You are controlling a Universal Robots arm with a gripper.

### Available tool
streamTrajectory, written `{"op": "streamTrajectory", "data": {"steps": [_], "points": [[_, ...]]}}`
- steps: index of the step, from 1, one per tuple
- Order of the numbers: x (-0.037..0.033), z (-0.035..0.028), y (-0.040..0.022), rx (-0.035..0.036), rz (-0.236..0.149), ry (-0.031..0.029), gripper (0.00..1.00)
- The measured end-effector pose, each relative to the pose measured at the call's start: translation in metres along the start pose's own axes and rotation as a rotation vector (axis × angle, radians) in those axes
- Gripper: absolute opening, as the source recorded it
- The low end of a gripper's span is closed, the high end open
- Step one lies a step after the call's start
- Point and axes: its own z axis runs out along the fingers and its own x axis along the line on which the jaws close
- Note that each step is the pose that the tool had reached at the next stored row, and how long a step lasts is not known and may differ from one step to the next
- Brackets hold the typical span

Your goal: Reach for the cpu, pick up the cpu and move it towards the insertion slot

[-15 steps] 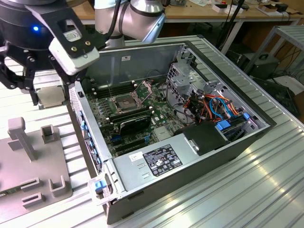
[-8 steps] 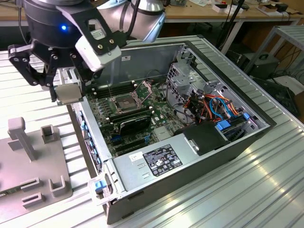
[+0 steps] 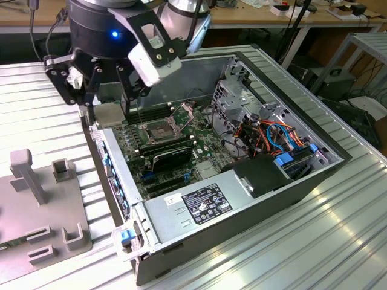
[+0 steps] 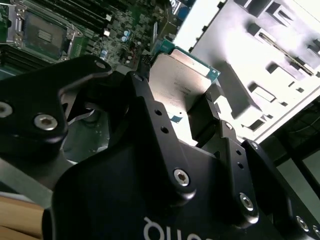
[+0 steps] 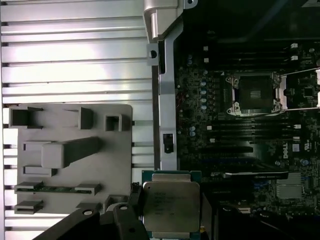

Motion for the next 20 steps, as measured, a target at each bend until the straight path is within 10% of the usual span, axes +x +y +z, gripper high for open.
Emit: {"op": "streamTrajectory", "data": {"steps": [20], "points": [[-0.0573,-0.0004,0.0015,0.0,0.0,0.0,0.55]]}}
